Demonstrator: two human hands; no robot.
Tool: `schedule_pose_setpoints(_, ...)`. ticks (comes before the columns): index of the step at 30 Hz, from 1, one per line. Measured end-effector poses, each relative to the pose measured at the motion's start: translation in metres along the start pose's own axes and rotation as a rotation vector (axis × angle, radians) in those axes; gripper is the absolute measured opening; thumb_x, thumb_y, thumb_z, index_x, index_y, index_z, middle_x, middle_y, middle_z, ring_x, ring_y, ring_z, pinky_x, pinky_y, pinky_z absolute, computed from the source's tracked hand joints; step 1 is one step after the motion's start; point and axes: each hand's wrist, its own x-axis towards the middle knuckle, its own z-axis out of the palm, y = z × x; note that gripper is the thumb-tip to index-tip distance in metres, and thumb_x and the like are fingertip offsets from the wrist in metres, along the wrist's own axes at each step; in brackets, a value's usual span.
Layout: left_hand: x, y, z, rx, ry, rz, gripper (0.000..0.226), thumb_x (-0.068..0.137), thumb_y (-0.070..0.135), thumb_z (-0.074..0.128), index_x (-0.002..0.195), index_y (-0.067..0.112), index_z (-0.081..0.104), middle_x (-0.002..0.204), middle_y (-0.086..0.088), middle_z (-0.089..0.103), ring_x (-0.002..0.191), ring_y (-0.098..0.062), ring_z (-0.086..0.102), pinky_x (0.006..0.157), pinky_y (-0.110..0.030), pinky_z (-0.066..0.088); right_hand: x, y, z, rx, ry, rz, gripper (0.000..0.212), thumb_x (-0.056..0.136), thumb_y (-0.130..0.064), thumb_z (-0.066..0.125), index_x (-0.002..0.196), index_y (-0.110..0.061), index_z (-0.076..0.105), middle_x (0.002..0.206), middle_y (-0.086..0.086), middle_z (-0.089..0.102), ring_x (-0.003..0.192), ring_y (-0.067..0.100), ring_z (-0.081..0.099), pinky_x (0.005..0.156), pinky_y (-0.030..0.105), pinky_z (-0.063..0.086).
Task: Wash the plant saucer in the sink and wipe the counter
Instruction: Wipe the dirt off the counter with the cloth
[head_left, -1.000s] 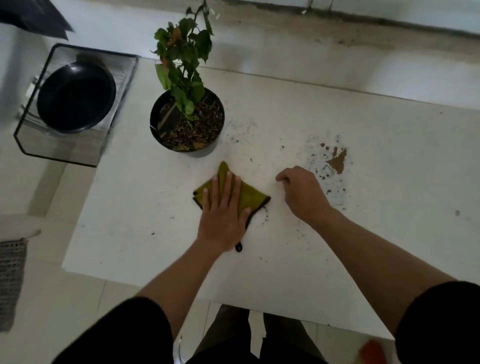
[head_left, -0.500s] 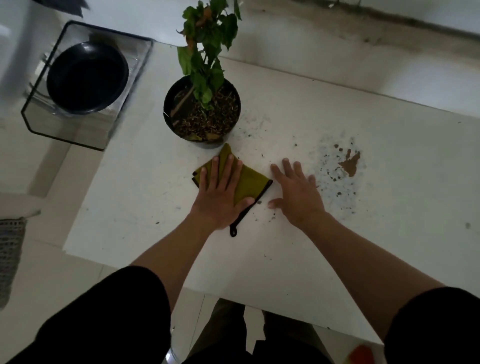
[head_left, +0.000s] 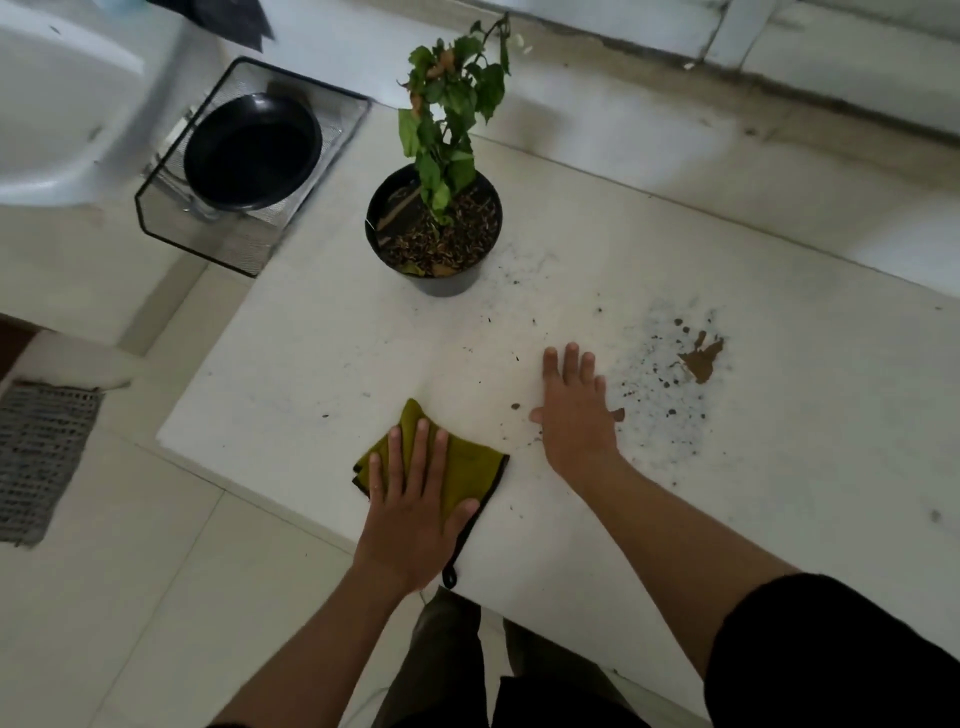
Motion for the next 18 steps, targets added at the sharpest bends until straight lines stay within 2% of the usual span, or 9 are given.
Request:
schedule_pose_setpoints(5, 0.008, -0.001, -0.010, -0.031, -0.018, -0.069, 0.084, 0.098, 0.074, -0.001, 0.161, 0.023, -0.022, 0.168, -0.002, -0.030, 0.154, -0.030, -0.030, 0.127, -0.057, -0.005, 0.005, 0.000, 0.000, -0.079, -0.023, -0.015, 0.081, 0.105, -0.029, 0.047, 0.159, -0.005, -0.009, 0.165, 0.025, -0.011, 0.153, 0.044, -0.005, 0.125, 0.053, 0.012)
schedule_pose_setpoints(8, 0.035, -0.017, -0.027, -0.081, -0.012, -0.185, 0.082, 0.098, 0.073, 0.002, 0.157, 0.026, -0.030, 0.164, 0.001, -0.039, 0.150, -0.028, -0.038, 0.126, -0.053, -0.012, 0.008, -0.003, 0.002, -0.184, -0.003, -0.018, 0.089, 0.102, -0.025, 0.057, 0.157, -0.001, -0.008, 0.164, 0.030, -0.007, 0.151, 0.048, 0.003, 0.122, 0.056, 0.021)
schedule_pose_setpoints(12, 0.085, -0.051, -0.058, -0.088, -0.024, -0.243, 0.083, 0.100, 0.069, 0.012, 0.159, 0.024, -0.025, 0.165, 0.000, -0.036, 0.151, -0.029, -0.034, 0.126, -0.054, -0.013, 0.014, -0.005, 0.002, -0.257, -0.017, -0.025, 0.096, 0.098, -0.028, 0.063, 0.156, 0.002, -0.006, 0.162, 0.033, -0.003, 0.150, 0.051, 0.008, 0.121, 0.056, 0.026)
schedule_pose_setpoints(18, 0.132, -0.091, -0.082, -0.082, 0.020, -0.206, 0.081, 0.103, 0.066, 0.016, 0.162, 0.023, -0.019, 0.168, -0.002, -0.029, 0.154, -0.031, -0.028, 0.126, -0.053, -0.014, 0.016, -0.007, 0.000, -0.333, -0.040, -0.001, 0.088, 0.102, -0.036, 0.053, 0.157, 0.002, -0.006, 0.162, 0.033, -0.002, 0.150, 0.051, 0.009, 0.120, 0.055, 0.028)
